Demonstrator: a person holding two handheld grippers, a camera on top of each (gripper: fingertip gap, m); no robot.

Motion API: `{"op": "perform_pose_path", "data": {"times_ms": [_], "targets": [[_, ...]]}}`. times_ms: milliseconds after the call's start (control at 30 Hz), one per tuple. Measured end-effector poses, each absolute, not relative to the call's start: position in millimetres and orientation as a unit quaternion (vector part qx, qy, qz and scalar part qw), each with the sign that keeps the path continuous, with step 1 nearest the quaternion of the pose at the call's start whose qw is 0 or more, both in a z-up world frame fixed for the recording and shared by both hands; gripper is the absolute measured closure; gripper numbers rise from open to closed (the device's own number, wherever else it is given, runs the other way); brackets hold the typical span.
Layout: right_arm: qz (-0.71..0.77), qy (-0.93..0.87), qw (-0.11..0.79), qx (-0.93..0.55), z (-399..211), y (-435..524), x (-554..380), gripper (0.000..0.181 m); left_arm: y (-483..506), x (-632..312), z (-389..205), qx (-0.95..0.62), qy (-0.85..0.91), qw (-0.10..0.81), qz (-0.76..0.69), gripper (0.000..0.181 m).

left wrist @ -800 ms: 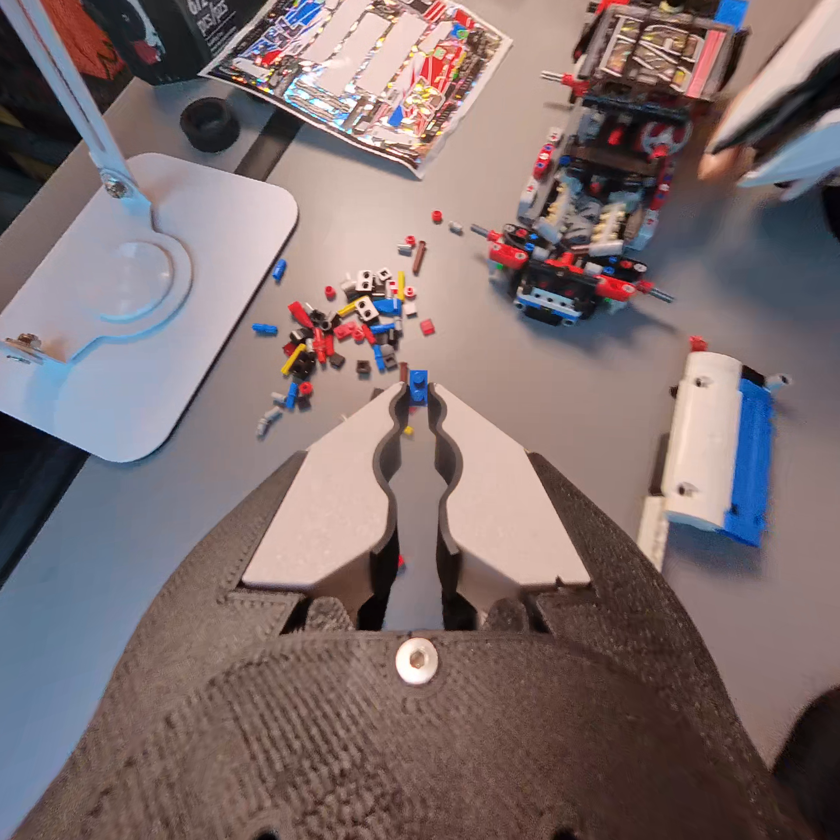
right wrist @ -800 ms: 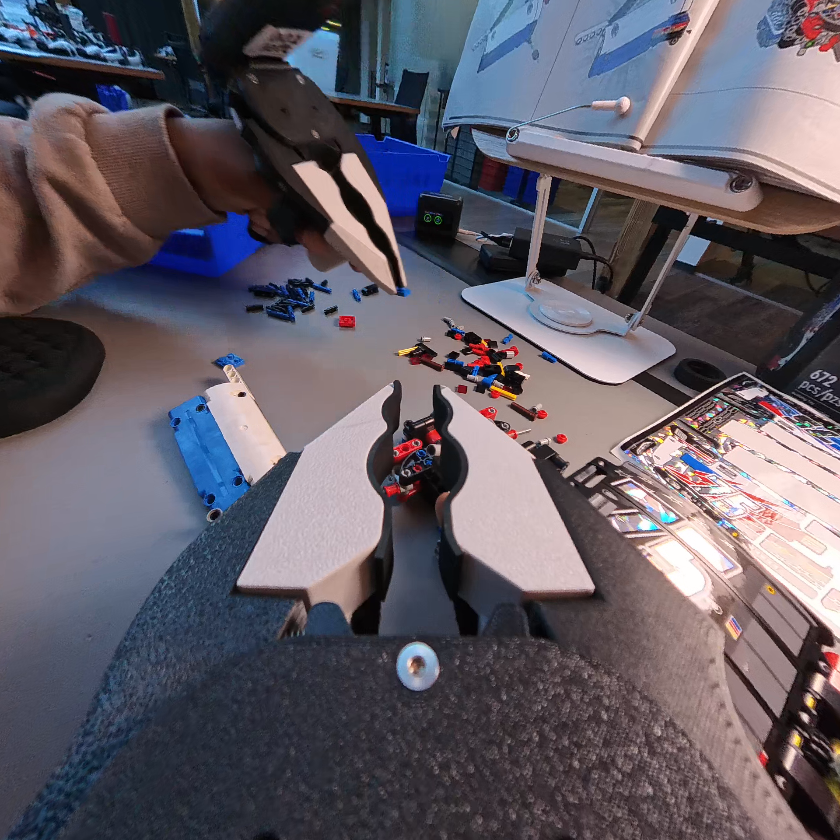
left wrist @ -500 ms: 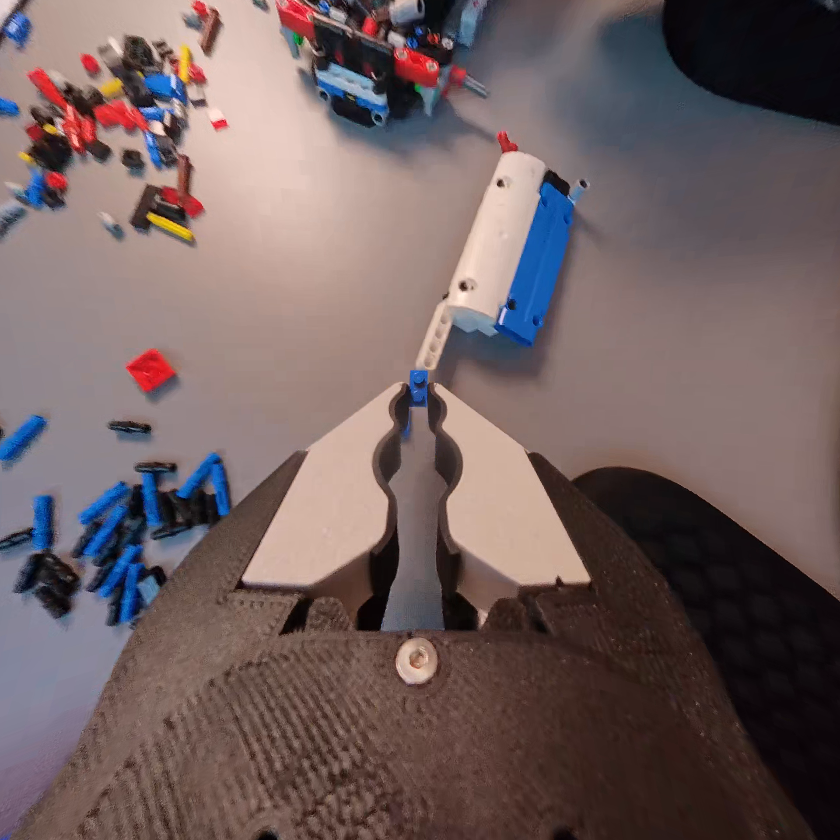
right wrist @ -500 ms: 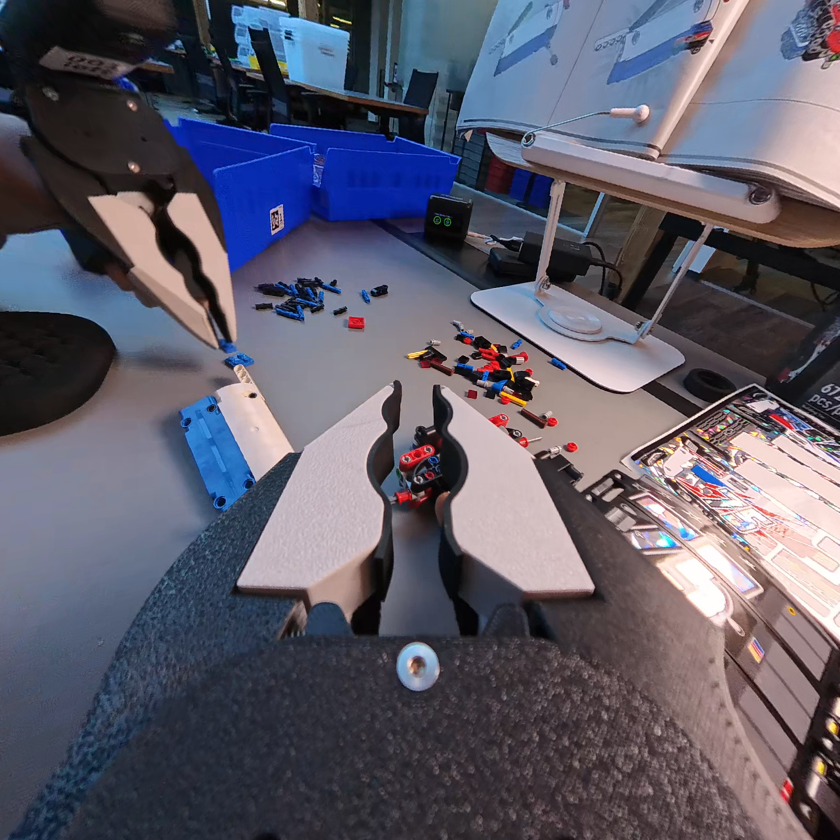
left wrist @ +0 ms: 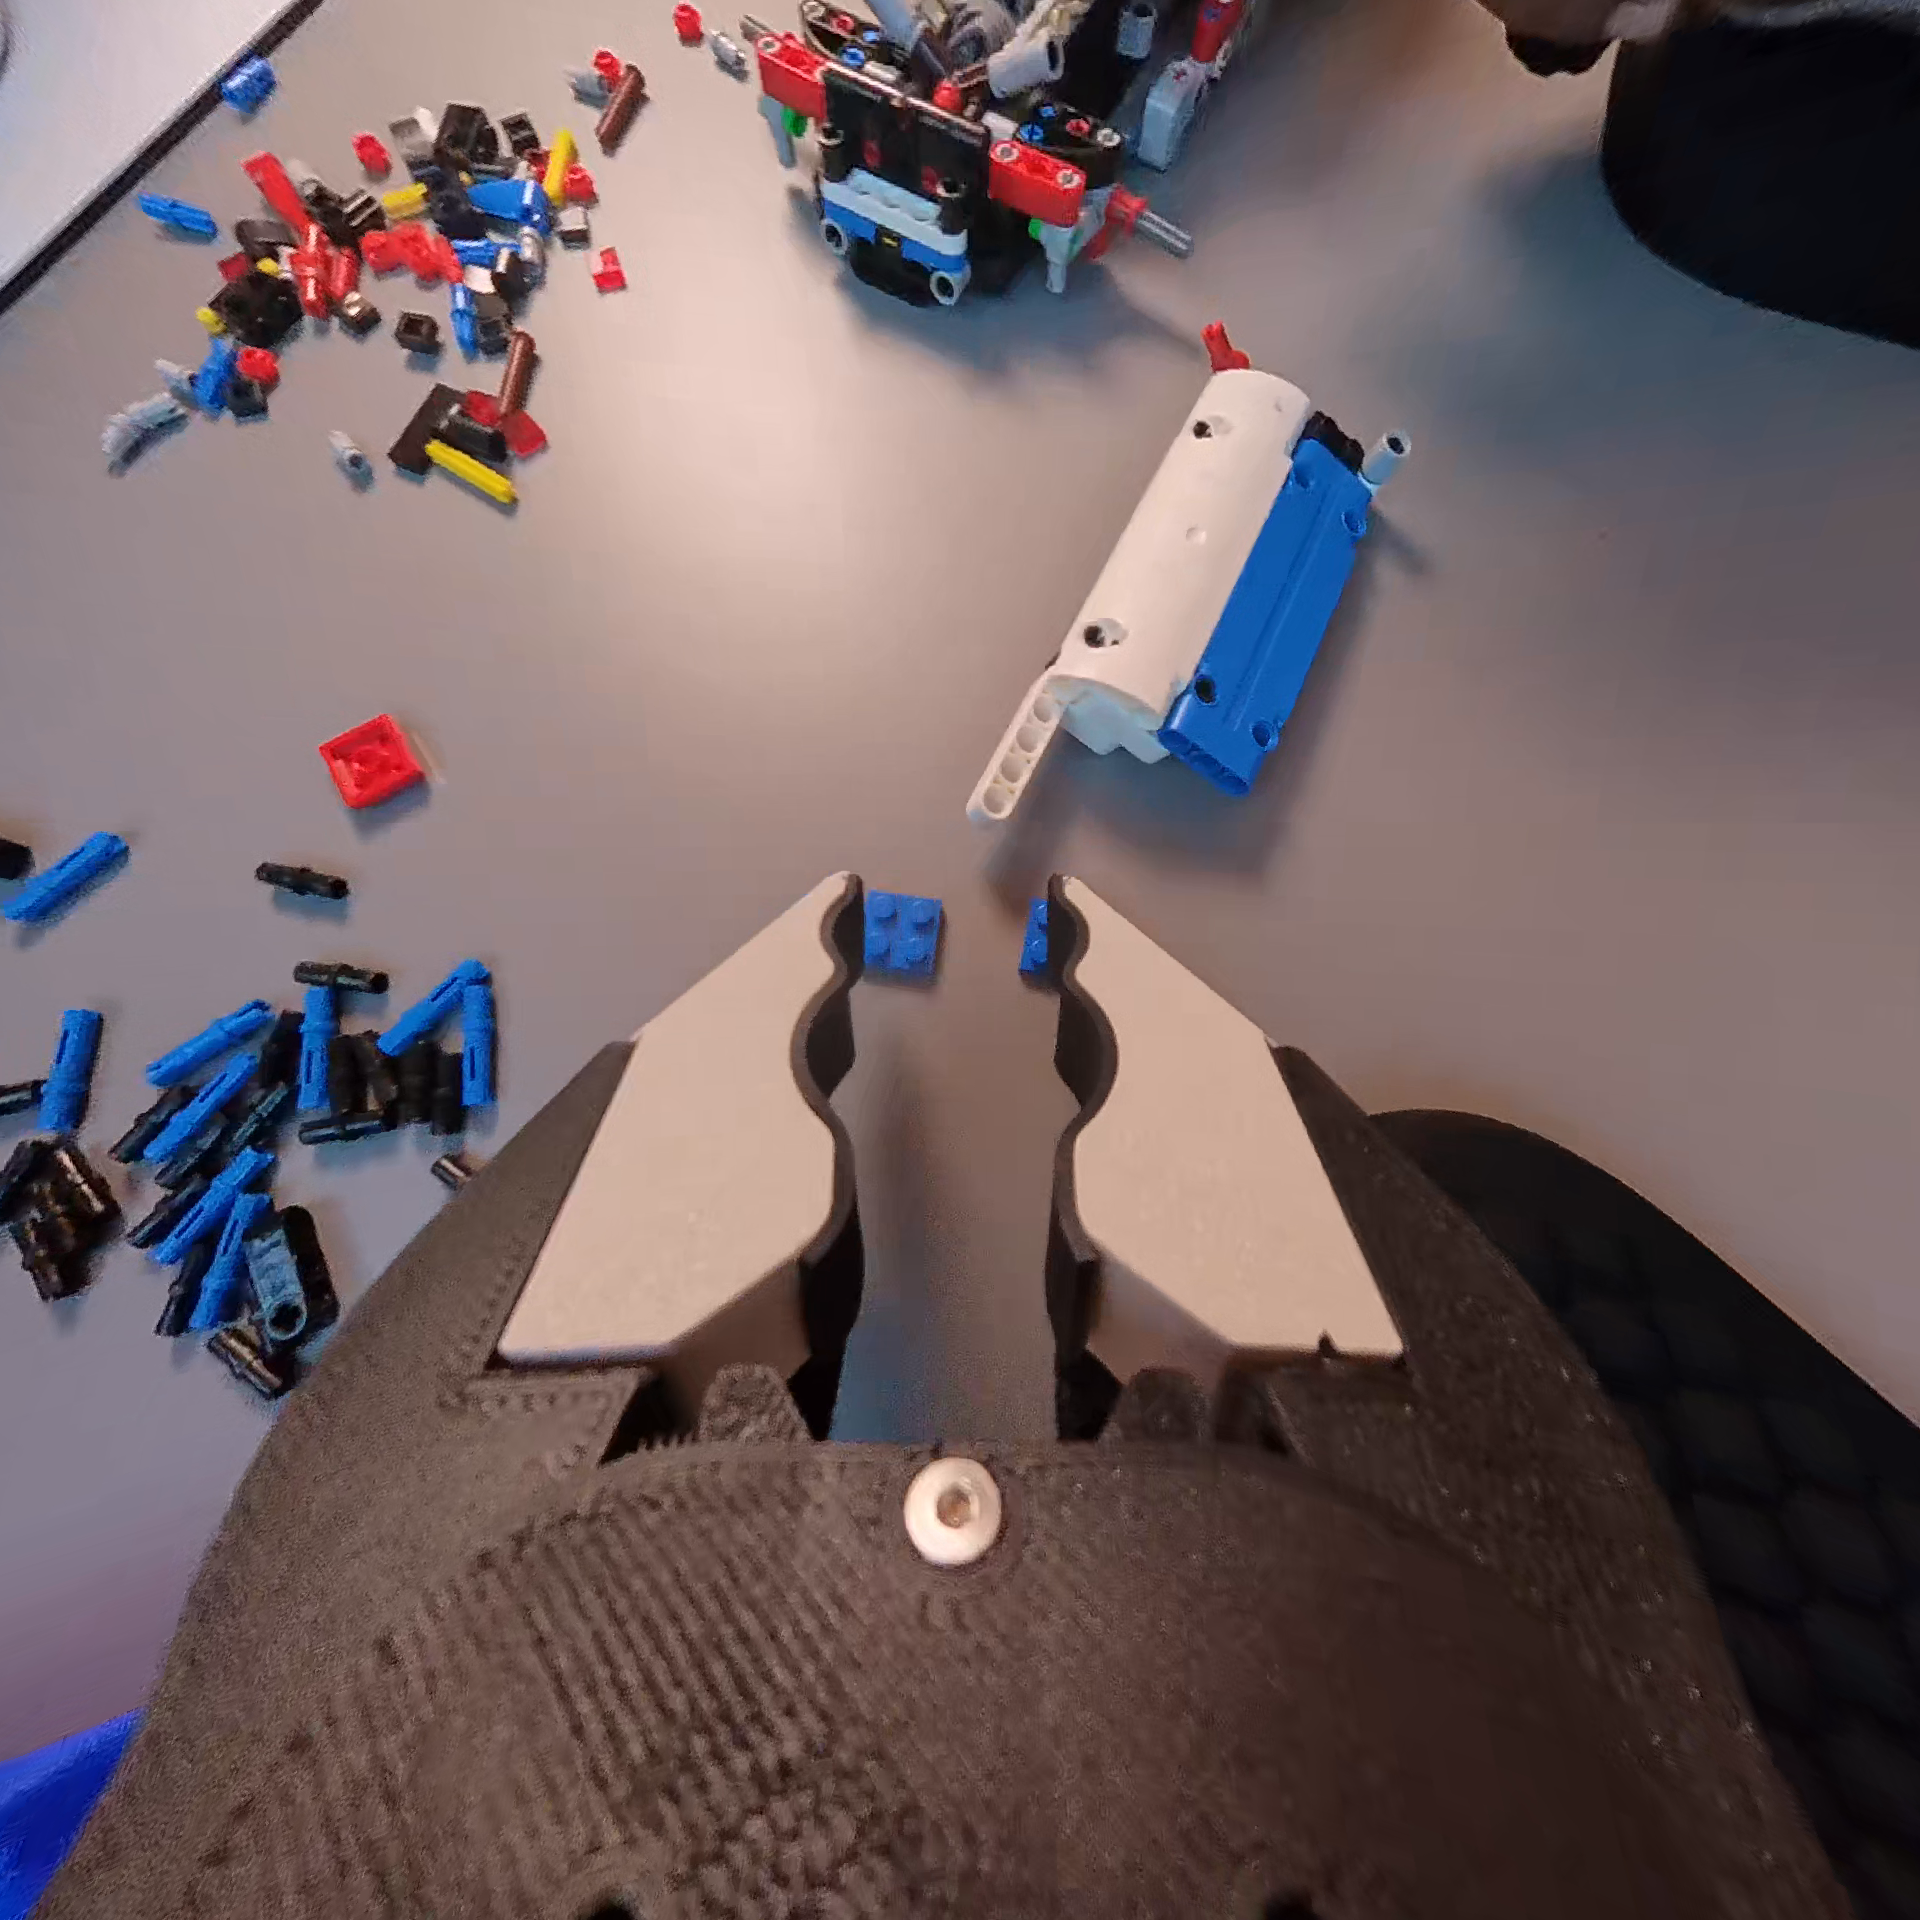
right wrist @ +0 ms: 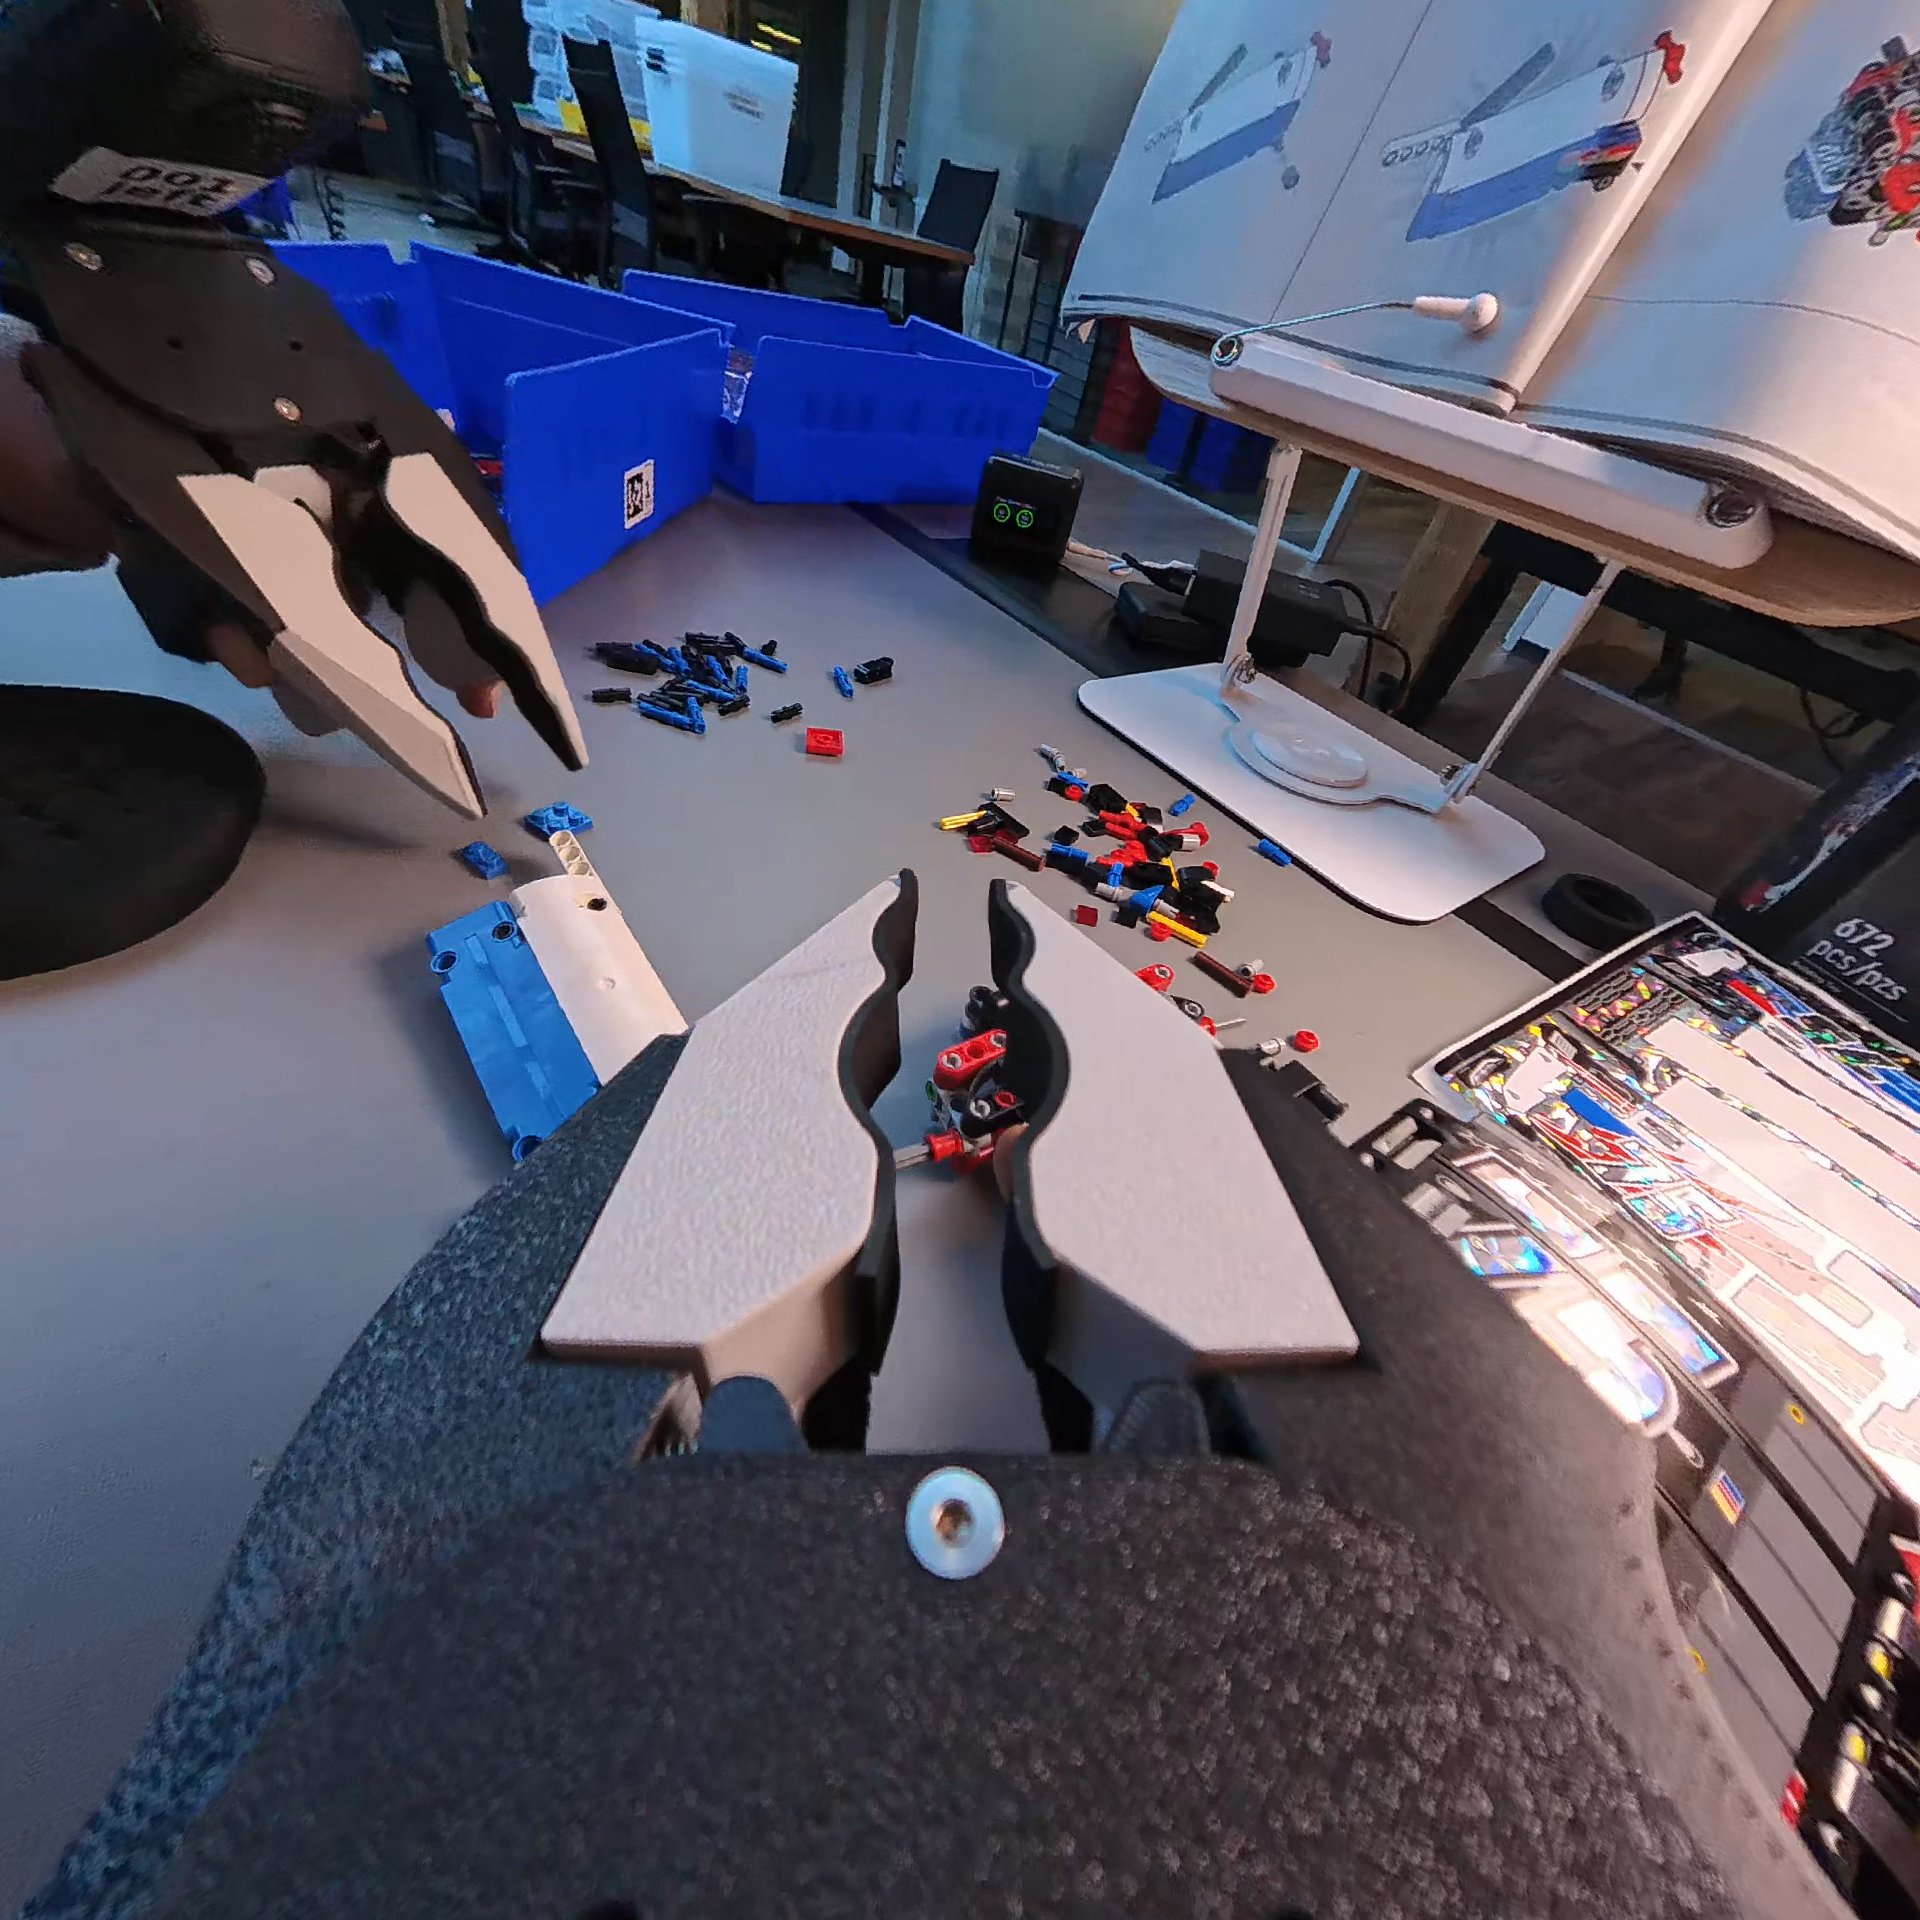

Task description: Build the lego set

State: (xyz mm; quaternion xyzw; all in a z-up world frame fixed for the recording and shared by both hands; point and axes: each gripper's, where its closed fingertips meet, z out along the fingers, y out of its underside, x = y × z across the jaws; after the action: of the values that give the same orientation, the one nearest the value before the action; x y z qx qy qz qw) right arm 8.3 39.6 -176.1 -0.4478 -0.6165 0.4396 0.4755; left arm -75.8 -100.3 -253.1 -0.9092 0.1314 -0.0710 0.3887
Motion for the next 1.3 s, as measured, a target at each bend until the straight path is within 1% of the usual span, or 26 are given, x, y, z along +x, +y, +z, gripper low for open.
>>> {"op": "perform_pose_path", "data": {"times_ms": [100,167,233,367,433,567,600,633,700,767,900,1000,1100,1167,1233,1300], "targets": [[0.444,-0.612,0.472,-0.453,-176.3,42.3,8.3,0.17,-106.6,-81.0,-263.4,-0.92,0.126,0.363,-0.08,0.125],[0.446,-0.612,0.469,-0.455,-177.3,42.5,7.7,0.169,-107.3,-76.9,-269.6,-0.919,0.133,0.358,-0.095,0.121],[0.444,-0.614,0.468,-0.455,-178.7,42.0,7.5,0.169,-104.7,-75.0,-270.7,-0.917,0.136,0.362,-0.096,0.126],[0.442,-0.614,0.47,-0.454,-178.6,42.1,7.6,0.17,-101.6,-74.4,-271.4,-0.918,0.151,0.359,-0.08,0.151],[0.442,-0.614,0.47,-0.455,-178.6,42.5,7.7,0.17,-101.0,-69.5,-271.5,-0.916,0.158,0.36,-0.082,0.158],[0.443,-0.614,0.469,-0.454,-178.8,42.1,7.6,0.17,-100.3,-66.4,-271.4,-0.913,0.159,0.366,-0.08,0.159],[0.443,-0.615,0.469,-0.454,-178.8,41.9,7.6,0.169,-99.9,-66.4,-270.7,-0.912,0.159,0.37,-0.078,0.157],[0.442,-0.615,0.47,-0.453,-178.6,41.9,7.8,0.17,-98.9,-65.9,-268.1,-0.908,0.158,0.379,-0.079,0.15],[0.443,-0.613,0.472,-0.453,-177.4,42.4,8.2,0.17,-94.5,-65.7,-252.9,-0.891,0.15,0.42,-0.082,0.143],[0.444,-0.61,0.473,-0.454,-176.2,43.3,8.6,0.169,-90.2,-68.8,-224.4,-0.859,0.14,0.488,-0.074,0.138],[0.448,-0.601,0.479,-0.456,-170.7,46.4,10.5,0.165,-97.7,-89.6,-156.4,-0.767,0.064,0.638,-0.03,0.137],[0.462,-0.585,0.479,-0.464,-165.7,50.5,11.8,0.155,-127.0,-117.2,-117.2,-0.709,0.0,0.704,0.046,0.137],[0.458,-0.583,0.48,-0.47,-167.8,56.2,11.9,0.145,-180.6,-155.1,-73.6,-0.655,-0.056,0.742,0.132,0.141],[0.456,-0.585,0.48,-0.468,-167.8,57.1,12.3,0.141,-224.4,-190.6,-49.5,-0.636,-0.103,0.743,0.18,0.148],[0.458,-0.586,0.48,-0.465,-167.2,55.5,12.5,0.143,-264.2,-230.4,-33.2,-0.642,-0.146,0.72,0.221,0.152],[0.459,-0.594,0.476,-0.459,-169.0,51.9,11.9,0.146,-290.8,-267.7,-28.3,-0.676,-0.172,0.674,0.244,0.154]]}}
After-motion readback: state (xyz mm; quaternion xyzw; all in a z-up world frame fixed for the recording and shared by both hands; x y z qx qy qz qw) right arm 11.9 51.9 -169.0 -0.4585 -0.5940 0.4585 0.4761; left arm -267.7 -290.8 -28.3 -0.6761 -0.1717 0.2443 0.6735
